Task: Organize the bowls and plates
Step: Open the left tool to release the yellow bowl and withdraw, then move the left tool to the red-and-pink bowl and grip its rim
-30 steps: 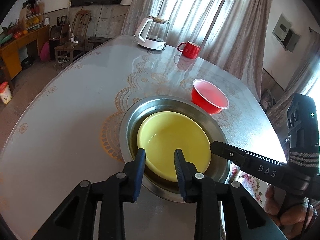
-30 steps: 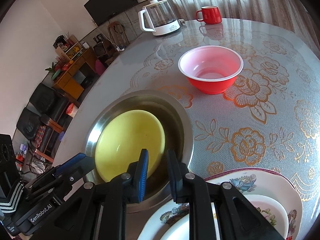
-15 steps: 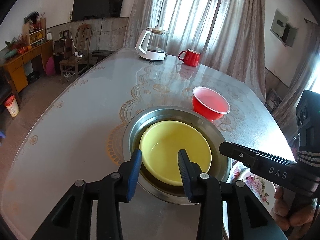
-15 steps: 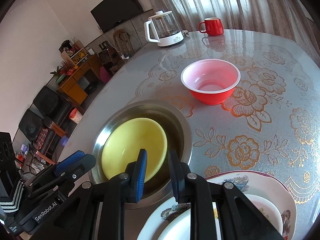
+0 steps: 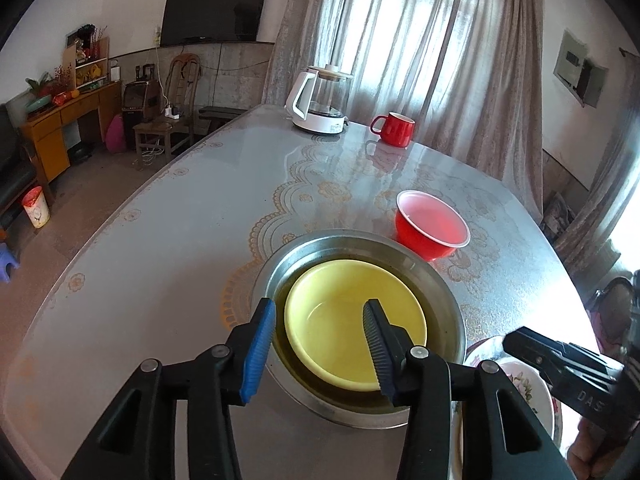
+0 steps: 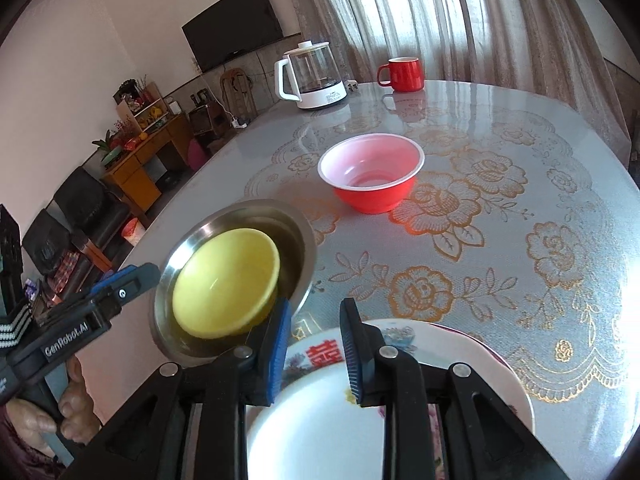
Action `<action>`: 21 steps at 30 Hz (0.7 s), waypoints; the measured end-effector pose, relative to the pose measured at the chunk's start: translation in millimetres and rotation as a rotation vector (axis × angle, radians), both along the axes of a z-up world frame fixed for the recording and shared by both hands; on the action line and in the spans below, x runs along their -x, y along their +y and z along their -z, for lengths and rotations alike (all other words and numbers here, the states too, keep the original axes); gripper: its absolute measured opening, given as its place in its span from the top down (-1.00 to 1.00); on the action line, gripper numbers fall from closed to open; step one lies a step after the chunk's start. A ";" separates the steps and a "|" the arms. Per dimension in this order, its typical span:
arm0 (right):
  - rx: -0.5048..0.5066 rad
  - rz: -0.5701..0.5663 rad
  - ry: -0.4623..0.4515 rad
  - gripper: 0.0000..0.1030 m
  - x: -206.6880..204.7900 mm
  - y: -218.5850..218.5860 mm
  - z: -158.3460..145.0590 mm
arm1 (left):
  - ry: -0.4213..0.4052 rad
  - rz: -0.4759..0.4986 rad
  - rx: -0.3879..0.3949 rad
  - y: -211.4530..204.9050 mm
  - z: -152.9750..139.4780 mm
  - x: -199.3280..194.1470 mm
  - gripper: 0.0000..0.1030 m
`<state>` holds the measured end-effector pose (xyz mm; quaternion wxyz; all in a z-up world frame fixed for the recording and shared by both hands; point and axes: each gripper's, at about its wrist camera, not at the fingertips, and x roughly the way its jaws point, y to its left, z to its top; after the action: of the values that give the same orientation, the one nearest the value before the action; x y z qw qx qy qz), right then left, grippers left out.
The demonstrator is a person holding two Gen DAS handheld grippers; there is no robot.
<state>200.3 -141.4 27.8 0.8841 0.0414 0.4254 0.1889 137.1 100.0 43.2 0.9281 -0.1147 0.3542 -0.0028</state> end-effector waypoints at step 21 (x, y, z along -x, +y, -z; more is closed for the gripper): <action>-0.053 0.194 -0.053 0.45 -4.0 -97.8 -12.0 | 0.008 0.113 -0.082 -34.5 -10.1 -36.5 -0.11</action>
<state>204.3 -239.2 39.8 0.9078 0.1010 0.3907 0.1144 173.6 65.5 53.3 0.9289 -0.0563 0.3637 -0.0404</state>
